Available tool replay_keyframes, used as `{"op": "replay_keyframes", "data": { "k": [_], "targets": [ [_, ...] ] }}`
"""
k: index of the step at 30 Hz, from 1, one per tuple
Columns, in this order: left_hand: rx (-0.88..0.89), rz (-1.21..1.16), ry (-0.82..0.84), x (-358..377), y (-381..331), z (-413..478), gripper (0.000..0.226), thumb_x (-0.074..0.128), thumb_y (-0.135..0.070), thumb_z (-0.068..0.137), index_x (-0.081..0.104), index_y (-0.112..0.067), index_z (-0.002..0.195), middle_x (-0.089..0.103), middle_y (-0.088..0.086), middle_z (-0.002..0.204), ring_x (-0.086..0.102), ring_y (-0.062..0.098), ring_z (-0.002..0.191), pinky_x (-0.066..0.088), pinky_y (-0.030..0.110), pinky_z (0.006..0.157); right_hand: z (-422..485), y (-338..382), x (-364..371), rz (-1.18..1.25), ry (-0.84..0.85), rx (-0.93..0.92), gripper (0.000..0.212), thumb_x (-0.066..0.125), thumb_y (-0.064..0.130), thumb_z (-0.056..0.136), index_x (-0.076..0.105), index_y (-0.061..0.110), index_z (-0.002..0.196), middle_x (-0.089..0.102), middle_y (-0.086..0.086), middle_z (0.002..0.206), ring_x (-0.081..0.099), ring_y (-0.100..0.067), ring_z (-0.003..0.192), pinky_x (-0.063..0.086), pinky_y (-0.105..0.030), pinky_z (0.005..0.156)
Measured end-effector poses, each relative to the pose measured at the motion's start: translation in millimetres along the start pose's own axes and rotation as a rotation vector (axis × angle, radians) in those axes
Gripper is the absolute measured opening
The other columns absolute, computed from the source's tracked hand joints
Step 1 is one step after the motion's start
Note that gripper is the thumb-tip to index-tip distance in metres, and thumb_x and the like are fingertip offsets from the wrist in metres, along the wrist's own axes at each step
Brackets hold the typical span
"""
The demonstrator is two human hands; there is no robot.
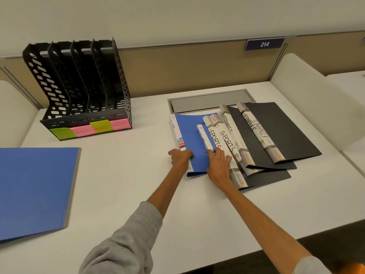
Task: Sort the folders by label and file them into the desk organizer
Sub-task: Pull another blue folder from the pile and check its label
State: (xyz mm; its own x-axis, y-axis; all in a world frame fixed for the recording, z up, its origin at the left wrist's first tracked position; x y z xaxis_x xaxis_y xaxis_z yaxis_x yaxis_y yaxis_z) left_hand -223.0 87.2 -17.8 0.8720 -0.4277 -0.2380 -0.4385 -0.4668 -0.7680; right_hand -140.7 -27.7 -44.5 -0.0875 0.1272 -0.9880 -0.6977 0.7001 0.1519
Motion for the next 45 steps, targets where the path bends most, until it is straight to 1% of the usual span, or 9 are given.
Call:
{"op": "replay_keyframes", "data": {
  "k": [8,12,15,18,23,26,31,38,45],
  "targets": [
    [0.080,-0.171,0.104,-2,-21,-11,0.029,0.081,-0.005,0.064,0.063,-0.009,0.086,0.072,0.009,0.093,0.067,0.019,0.061,0.048,0.022,0.047,19,-6,-12,0.081,-0.101,0.018,0.038,0.051,0.024,0.095,0.049,0.024,0.133,0.041,-0.005,0.137,0.038,-0.021,0.129,0.025,-0.044,0.105],
    [0.161,-0.250,0.072,-6,-39,-26,0.038,0.080,-0.005,0.059,0.067,-0.003,0.095,0.072,0.007,0.095,0.067,0.018,0.067,0.052,0.024,0.050,30,1,-25,0.178,-0.146,0.038,0.034,0.046,0.031,0.099,0.054,0.020,0.130,0.043,-0.008,0.138,0.039,-0.023,0.130,0.022,-0.051,0.110],
    [0.211,-0.287,0.035,-13,-57,-33,0.050,0.080,-0.006,0.057,0.065,-0.001,0.104,0.071,0.008,0.100,0.070,0.023,0.076,0.059,0.032,0.059,36,2,-32,0.206,-0.167,0.038,0.034,0.043,0.033,0.101,0.057,0.017,0.126,0.044,-0.010,0.140,0.039,-0.025,0.131,0.023,-0.047,0.111],
    [0.272,-0.263,-0.014,-22,-72,-42,0.052,0.082,-0.011,0.058,0.064,-0.006,0.107,0.070,0.006,0.103,0.071,0.025,0.083,0.062,0.038,0.071,39,8,-36,0.312,-0.166,0.033,0.032,0.045,0.030,0.101,0.062,0.011,0.120,0.048,-0.012,0.136,0.044,-0.027,0.126,0.029,-0.043,0.107],
    [0.357,-0.275,-0.070,-42,-85,-56,0.055,0.084,-0.016,0.063,0.059,-0.011,0.112,0.068,0.005,0.107,0.069,0.023,0.087,0.061,0.039,0.075,40,27,-44,0.536,-0.111,0.067,0.035,0.045,0.032,0.102,0.064,0.007,0.116,0.055,-0.013,0.126,0.052,-0.028,0.115,0.040,-0.041,0.099],
    [0.464,-0.246,-0.092,-54,-96,-69,0.055,0.085,-0.018,0.065,0.057,-0.015,0.113,0.067,0.002,0.107,0.068,0.022,0.088,0.060,0.035,0.074,43,43,-54,0.778,-0.002,0.113,0.040,0.042,0.036,0.103,0.060,0.007,0.124,0.059,-0.016,0.126,0.056,-0.029,0.114,0.046,-0.042,0.098],
    [0.592,-0.226,-0.108,-68,-108,-89,0.055,0.084,-0.019,0.069,0.056,-0.014,0.117,0.066,0.002,0.110,0.067,0.021,0.088,0.059,0.032,0.077,50,60,-73,1.243,0.266,0.187,0.056,0.046,0.046,0.098,0.042,0.014,0.143,0.043,-0.011,0.148,0.040,-0.031,0.136,0.033,-0.048,0.113],
    [0.611,-0.318,-0.096,-86,-109,-99,0.054,0.084,-0.016,0.067,0.057,-0.014,0.114,0.068,0.005,0.109,0.069,0.023,0.089,0.060,0.039,0.080,54,58,-88,1.367,0.296,0.208,0.084,0.054,0.070,0.081,0.040,0.017,0.145,0.044,-0.009,0.148,0.042,-0.032,0.135,0.033,-0.055,0.112],
    [0.694,-0.302,-0.109,-98,-113,-111,0.054,0.084,-0.019,0.068,0.058,-0.014,0.116,0.068,0.003,0.108,0.069,0.021,0.087,0.060,0.034,0.078,48,72,-86,1.400,0.427,0.214,0.068,0.055,0.073,0.079,0.059,0.024,0.125,0.063,-0.006,0.124,0.059,-0.029,0.112,0.044,-0.054,0.100]
  ]
}}
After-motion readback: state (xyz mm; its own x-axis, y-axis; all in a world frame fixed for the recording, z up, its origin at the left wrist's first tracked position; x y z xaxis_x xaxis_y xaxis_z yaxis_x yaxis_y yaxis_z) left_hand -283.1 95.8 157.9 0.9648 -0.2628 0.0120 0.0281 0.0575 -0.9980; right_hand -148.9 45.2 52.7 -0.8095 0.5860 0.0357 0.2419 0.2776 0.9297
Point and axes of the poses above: each hand's wrist, its own z-axis towards the middle knuckle, its own x-axis out of the palm, y = z × x, the point moved 2 cm from there along z, towards the middle knuckle
